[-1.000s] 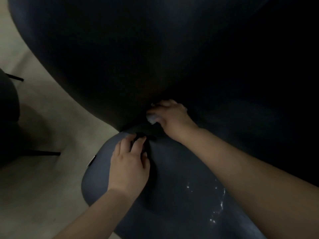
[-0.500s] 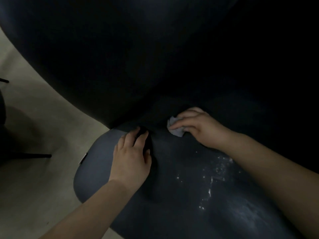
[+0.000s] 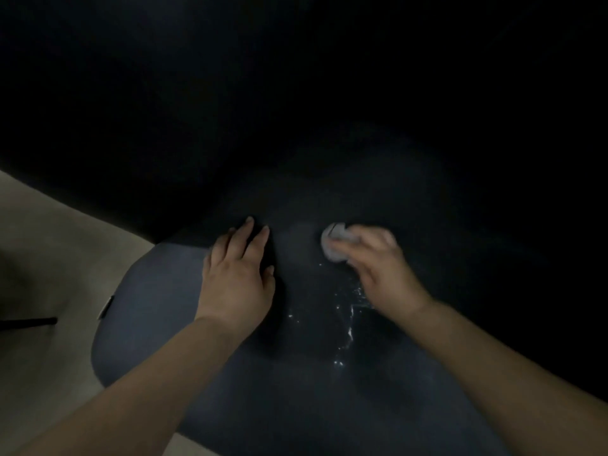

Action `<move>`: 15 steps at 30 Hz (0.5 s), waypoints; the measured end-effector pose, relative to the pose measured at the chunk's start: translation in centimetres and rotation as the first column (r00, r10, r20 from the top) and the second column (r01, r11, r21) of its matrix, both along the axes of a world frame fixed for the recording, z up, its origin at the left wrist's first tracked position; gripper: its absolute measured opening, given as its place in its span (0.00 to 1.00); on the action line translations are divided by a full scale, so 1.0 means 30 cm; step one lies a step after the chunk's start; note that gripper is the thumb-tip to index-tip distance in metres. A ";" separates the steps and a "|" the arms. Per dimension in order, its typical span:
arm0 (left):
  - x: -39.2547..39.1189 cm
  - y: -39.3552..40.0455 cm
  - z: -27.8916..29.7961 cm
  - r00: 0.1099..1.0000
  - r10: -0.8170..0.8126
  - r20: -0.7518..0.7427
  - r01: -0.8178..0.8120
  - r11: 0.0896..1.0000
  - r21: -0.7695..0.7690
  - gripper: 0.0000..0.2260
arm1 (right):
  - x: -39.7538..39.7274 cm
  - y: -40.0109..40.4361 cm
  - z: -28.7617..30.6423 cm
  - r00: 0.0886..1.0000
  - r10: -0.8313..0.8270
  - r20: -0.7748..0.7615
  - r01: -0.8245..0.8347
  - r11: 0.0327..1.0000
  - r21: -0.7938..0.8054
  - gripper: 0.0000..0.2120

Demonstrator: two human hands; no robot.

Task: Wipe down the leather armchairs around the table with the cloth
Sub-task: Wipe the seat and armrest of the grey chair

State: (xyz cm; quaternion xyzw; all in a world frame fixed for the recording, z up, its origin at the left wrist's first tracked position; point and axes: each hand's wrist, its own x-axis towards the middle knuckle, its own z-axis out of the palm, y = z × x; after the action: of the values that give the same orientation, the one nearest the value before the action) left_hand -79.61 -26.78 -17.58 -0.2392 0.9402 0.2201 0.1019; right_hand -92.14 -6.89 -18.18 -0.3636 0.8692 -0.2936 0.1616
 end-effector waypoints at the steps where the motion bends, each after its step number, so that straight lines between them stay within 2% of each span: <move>1: 0.005 0.005 0.005 1.000 -0.010 0.008 0.010 1.000 -0.002 0.27 | 0.044 0.023 0.006 0.999 0.029 0.016 -0.029 1.000 -0.004 0.22; 3: 0.012 0.015 0.015 0.999 -0.034 0.027 0.034 0.999 0.001 0.27 | 0.091 0.049 0.022 0.997 0.018 0.074 -0.014 0.998 -0.060 0.22; 5: 0.019 0.020 0.022 0.997 -0.060 0.045 0.060 0.998 0.014 0.28 | 0.048 0.058 0.035 0.988 -0.124 0.090 0.136 0.982 -0.133 0.23; 8: 0.021 0.013 0.023 0.991 -0.110 0.077 0.106 0.993 0.048 0.29 | -0.108 0.088 0.053 0.930 -0.367 -0.033 0.362 0.926 -0.103 0.23; 10: 0.016 0.007 0.016 0.984 -0.152 0.098 0.147 0.988 0.049 0.30 | -0.170 0.127 0.037 0.919 -0.388 -0.069 0.390 0.921 0.014 0.22; 12: 0.012 -0.001 0.005 0.977 -0.180 0.112 0.178 0.984 0.033 0.31 | -0.152 0.147 0.002 0.934 -0.344 -0.094 0.352 0.932 0.086 0.22; 15: 0.015 -0.003 -0.008 0.974 -0.200 0.108 0.198 0.980 0.021 0.30 | -0.061 0.140 -0.030 0.929 -0.359 -0.091 0.363 0.931 0.029 0.23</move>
State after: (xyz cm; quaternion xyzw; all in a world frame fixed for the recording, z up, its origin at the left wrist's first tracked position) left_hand -79.17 -26.89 -17.83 -0.1551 0.9513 0.1998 0.1759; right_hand -93.98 -2.67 -19.09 -0.2058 0.9336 -0.2831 0.0761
